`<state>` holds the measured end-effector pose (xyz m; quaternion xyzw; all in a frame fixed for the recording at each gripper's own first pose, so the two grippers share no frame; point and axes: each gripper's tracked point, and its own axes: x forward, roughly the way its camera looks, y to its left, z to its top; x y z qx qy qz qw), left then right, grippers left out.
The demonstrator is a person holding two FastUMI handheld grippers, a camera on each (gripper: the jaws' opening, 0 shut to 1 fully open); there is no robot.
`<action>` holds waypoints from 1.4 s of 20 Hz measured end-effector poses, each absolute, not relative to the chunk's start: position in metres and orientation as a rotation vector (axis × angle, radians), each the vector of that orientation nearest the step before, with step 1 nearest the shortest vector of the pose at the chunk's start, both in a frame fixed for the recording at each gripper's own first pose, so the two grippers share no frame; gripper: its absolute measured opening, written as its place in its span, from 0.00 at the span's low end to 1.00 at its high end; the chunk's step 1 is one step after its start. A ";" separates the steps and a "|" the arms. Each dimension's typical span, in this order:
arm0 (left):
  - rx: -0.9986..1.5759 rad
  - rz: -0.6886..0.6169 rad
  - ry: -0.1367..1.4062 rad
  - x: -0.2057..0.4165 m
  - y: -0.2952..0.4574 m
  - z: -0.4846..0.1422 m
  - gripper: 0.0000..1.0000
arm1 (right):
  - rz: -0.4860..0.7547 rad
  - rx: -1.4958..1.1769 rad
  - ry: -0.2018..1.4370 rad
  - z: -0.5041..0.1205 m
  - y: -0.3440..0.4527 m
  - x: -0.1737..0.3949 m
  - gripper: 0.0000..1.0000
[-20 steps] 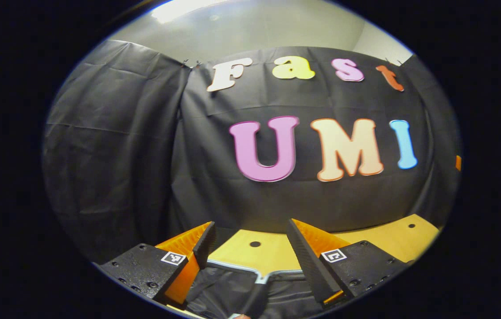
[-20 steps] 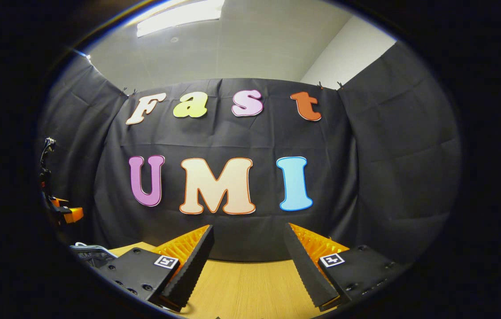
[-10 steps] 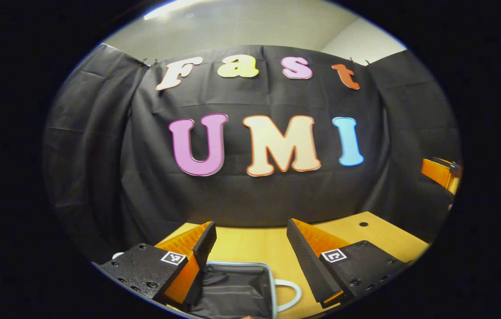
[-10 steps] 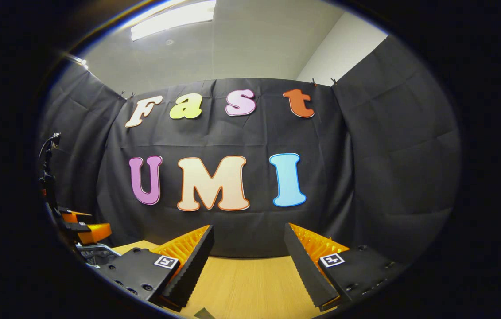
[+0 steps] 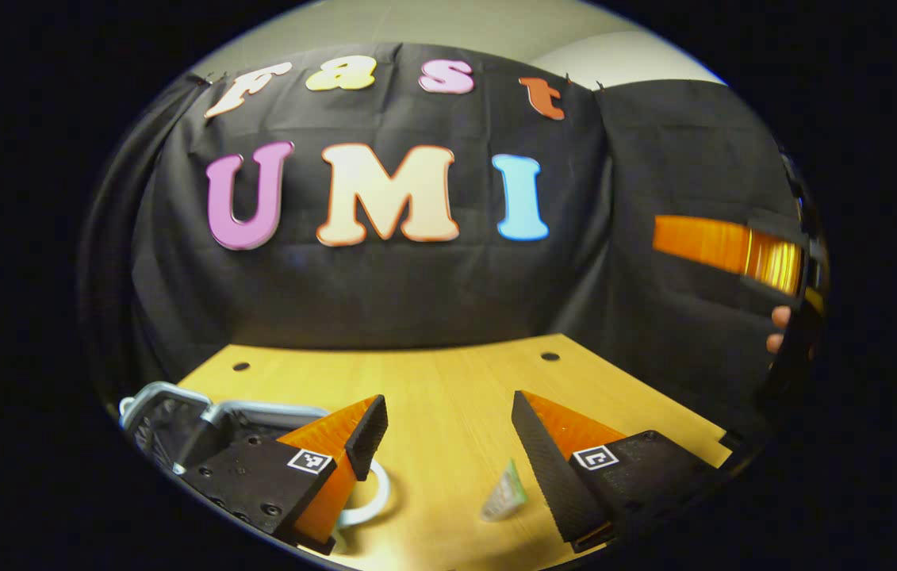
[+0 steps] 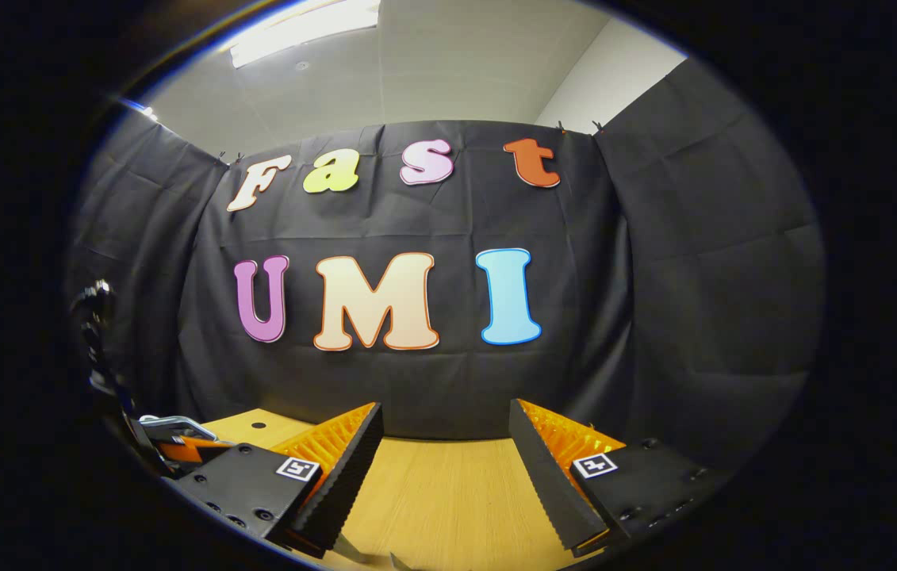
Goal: First open the suitcase, pack the skin care products into it, and then close the suitcase.
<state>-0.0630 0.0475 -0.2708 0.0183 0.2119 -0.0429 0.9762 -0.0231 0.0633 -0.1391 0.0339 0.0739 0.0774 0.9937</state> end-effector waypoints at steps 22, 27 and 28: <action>0.023 -0.133 0.667 -0.097 0.027 -0.348 0.18 | 0.439 -0.059 0.542 -0.355 0.114 -0.115 1.00; 0.006 -0.050 0.661 -0.107 0.061 -0.319 0.18 | 0.471 -0.048 0.733 -0.430 0.125 -0.139 0.84; 0.010 -0.027 0.669 -0.110 0.070 -0.315 0.18 | 0.489 -0.025 0.757 -0.436 0.130 -0.143 0.81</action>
